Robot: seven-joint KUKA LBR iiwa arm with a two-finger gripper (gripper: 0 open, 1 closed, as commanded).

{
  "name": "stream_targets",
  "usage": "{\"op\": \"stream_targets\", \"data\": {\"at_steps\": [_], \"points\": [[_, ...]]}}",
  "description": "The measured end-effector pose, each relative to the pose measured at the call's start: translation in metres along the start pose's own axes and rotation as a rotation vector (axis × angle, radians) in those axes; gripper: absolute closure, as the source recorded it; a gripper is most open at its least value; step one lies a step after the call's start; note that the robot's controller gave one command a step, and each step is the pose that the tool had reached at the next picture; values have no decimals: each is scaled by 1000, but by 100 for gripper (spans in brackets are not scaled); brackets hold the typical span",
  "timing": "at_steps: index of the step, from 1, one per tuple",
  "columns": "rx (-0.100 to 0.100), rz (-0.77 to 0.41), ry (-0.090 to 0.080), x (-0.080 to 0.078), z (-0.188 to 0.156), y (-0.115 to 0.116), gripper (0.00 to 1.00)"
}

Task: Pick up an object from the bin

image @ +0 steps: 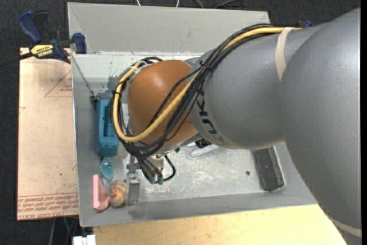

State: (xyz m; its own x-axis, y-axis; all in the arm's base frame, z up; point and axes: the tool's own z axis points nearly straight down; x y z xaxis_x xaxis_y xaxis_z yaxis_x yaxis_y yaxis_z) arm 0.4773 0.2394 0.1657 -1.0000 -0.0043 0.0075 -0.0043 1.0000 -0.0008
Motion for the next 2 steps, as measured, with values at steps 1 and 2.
{"op": "stream_targets", "data": {"at_steps": [1,2], "points": [[-2,4,-7,-2,-4,-1,0],[-2,-303,-9,-10,29,7,0]]}}
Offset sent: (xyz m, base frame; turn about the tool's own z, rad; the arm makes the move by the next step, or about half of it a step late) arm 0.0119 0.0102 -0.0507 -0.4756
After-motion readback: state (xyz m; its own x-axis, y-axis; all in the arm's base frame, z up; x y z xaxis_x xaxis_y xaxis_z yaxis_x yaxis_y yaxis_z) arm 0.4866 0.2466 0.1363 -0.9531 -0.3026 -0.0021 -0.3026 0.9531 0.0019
